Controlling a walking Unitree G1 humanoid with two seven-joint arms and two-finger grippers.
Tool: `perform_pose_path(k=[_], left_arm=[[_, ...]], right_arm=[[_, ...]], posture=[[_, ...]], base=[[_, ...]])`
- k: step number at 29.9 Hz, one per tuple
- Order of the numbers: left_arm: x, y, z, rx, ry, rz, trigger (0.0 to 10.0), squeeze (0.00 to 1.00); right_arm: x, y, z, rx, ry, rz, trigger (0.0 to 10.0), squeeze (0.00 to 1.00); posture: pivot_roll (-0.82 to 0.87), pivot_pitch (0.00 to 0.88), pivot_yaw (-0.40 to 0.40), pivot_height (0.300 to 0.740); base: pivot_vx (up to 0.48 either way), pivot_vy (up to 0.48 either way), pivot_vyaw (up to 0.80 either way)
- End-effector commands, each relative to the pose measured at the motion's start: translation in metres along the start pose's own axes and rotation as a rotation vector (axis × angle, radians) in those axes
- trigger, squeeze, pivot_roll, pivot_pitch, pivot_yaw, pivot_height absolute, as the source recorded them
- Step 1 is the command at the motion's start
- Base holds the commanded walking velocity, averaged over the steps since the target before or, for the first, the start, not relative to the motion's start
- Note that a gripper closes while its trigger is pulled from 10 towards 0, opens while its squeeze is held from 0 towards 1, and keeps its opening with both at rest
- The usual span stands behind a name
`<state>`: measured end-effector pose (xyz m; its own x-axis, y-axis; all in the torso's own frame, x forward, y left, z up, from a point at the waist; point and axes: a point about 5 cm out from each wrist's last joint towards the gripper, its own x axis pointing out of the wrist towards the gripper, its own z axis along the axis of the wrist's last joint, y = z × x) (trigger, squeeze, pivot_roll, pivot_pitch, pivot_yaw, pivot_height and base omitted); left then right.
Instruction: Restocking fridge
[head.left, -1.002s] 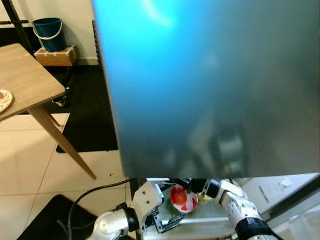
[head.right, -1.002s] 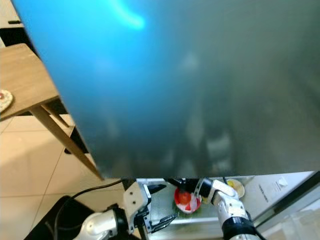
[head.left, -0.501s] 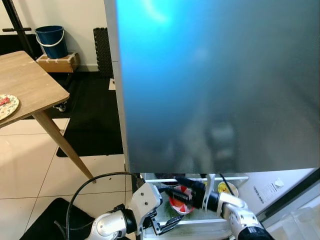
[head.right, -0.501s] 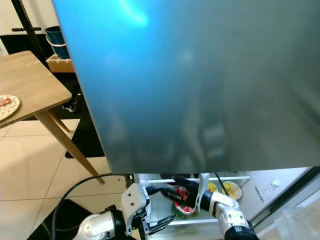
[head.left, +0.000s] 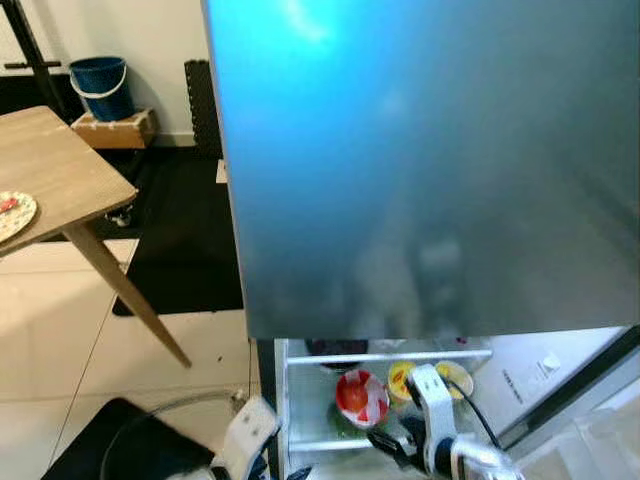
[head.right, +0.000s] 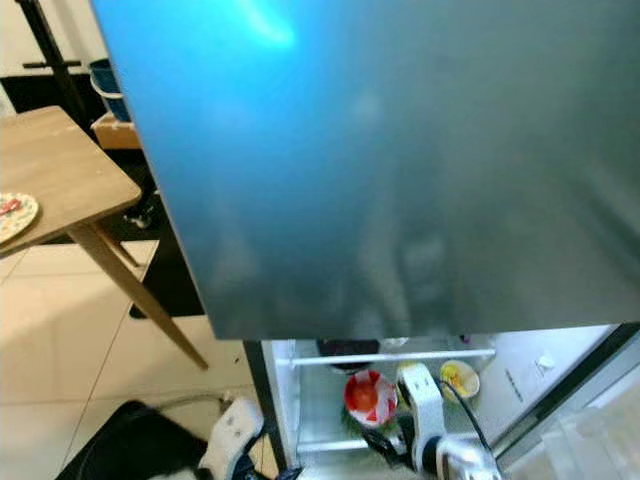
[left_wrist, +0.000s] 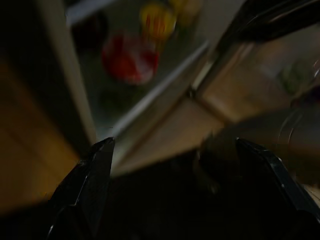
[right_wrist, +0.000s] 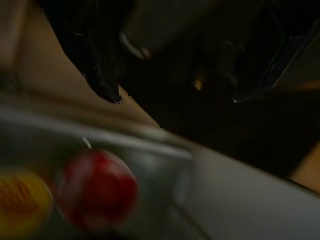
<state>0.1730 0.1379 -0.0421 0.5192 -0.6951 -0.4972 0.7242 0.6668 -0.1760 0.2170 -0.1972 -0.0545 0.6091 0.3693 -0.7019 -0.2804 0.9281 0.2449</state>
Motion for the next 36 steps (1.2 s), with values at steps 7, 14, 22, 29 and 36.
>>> perform_pose_path(k=[7,14,22,29,36], left_arm=[[-0.017,-0.012,-0.058,-0.148,0.222,0.055,10.0,0.0],[-0.039,-0.018,-0.093,-0.277,0.36,0.164,10.0,0.0],[-0.071,-0.007,-0.117,-0.435,0.437,0.409,10.0,0.0],[-0.076,0.014,-0.111,-0.517,0.38,0.594,10.0,0.0],[-0.079,0.026,-0.107,-0.564,0.366,0.711,10.0,0.0]], right_arm=[[-0.01,-0.006,-0.038,0.097,0.07,-0.111,10.0,0.0],[-0.019,-0.008,-0.065,0.168,0.137,-0.197,10.0,0.0],[-0.029,-0.009,-0.086,0.199,0.189,-0.257,10.0,0.0],[-0.035,-0.011,-0.1,0.206,0.238,-0.332,10.0,0.0],[-0.037,-0.01,-0.104,0.199,0.257,-0.346,10.0,0.0]], posture=[[-0.04,0.048,-0.039,0.74],[-0.04,0.041,-0.041,0.74],[-0.04,0.037,-0.044,0.74],[-0.03,0.038,-0.045,0.74],[-0.04,0.038,-0.046,0.74]], base=[[0.0,0.0,0.0],[0.0,0.0,0.0],[0.0,0.0,0.0],[0.0,0.0,0.0],[0.0,0.0,0.0]])
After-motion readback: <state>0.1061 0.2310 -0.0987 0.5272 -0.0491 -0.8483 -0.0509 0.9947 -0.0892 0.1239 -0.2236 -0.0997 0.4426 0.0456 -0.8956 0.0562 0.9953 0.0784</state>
